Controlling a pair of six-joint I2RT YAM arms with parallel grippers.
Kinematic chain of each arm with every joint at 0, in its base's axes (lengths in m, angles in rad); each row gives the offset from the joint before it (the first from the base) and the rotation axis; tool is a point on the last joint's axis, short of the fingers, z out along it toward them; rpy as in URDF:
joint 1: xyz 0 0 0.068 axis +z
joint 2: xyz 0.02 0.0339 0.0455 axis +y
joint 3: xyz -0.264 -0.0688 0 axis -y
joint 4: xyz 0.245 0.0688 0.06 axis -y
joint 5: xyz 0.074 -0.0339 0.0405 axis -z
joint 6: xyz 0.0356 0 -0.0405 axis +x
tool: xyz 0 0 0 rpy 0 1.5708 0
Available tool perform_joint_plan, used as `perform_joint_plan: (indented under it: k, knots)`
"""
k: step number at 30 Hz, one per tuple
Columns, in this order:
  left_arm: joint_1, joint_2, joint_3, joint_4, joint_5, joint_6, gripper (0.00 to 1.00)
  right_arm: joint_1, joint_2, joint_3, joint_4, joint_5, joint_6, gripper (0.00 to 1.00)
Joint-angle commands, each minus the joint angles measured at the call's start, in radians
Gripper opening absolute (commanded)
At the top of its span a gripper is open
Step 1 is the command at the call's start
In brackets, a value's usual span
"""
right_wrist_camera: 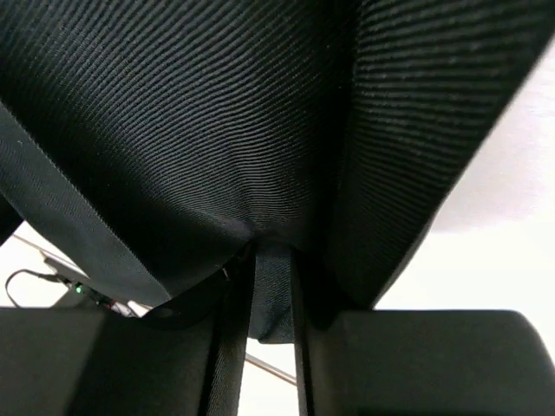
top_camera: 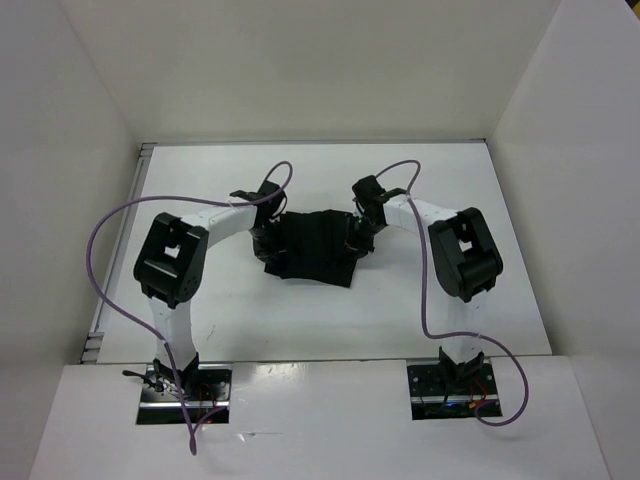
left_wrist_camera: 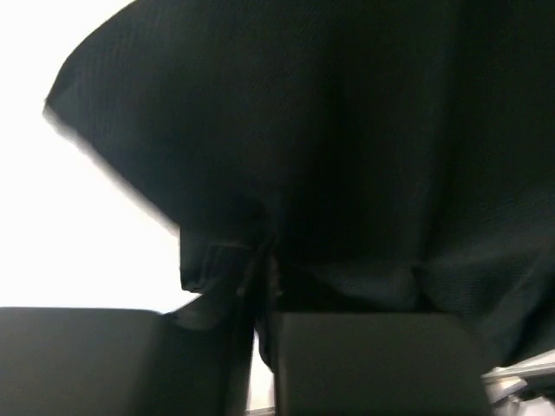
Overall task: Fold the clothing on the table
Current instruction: Fold the skirt
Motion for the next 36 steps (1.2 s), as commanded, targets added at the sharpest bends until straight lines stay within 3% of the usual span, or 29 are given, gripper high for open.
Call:
perform_joint_plan:
  k: [1, 2, 8, 15, 18, 19, 20, 21, 25, 30, 36]
  knots:
    - [0.004, 0.035, -0.027, -0.003, -0.02, 0.026, 0.18, 0.016, -0.001, 0.008, 0.023, -0.03, -0.021, 0.29]
    - [0.004, 0.015, -0.039, 0.006, -0.02, 0.026, 0.32, 0.016, -0.012, 0.019, 0.014, -0.03, -0.021, 0.3]
    - [0.004, -0.146, 0.027, -0.026, 0.005, 0.014, 0.72, 0.016, -0.078, 0.08, -0.032, -0.01, -0.041, 0.34]
    - [0.004, -0.269, 0.147, -0.038, 0.101, -0.005, 0.73, 0.016, -0.145, 0.199, -0.11, 0.009, -0.072, 0.38]
    - [-0.005, -0.292, 0.11, 0.015, 0.196, -0.015, 0.47, 0.007, -0.164, 0.226, -0.132, 0.053, -0.072, 0.38]
    - [-0.016, -0.292, 0.091, 0.034, 0.222, -0.016, 0.34, -0.004, -0.164, 0.236, -0.132, 0.062, -0.072, 0.38]
    - [-0.016, -0.28, 0.075, 0.063, 0.27, -0.016, 0.11, -0.013, -0.174, 0.236, -0.141, 0.062, -0.072, 0.38]
    - [-0.025, -0.271, 0.038, 0.078, 0.287, -0.016, 0.04, -0.035, -0.191, 0.246, -0.141, 0.074, -0.072, 0.38]
    - [-0.035, -0.202, -0.033, 0.164, 0.388, -0.006, 0.0, -0.114, -0.248, 0.246, -0.141, 0.088, -0.063, 0.35]
    - [-0.035, -0.128, -0.062, 0.173, 0.388, 0.029, 0.0, -0.225, -0.303, 0.218, -0.15, 0.098, -0.075, 0.34]
    - [-0.035, -0.018, -0.133, 0.15, 0.282, 0.063, 0.0, -0.277, -0.351, 0.154, -0.16, 0.098, -0.075, 0.34]
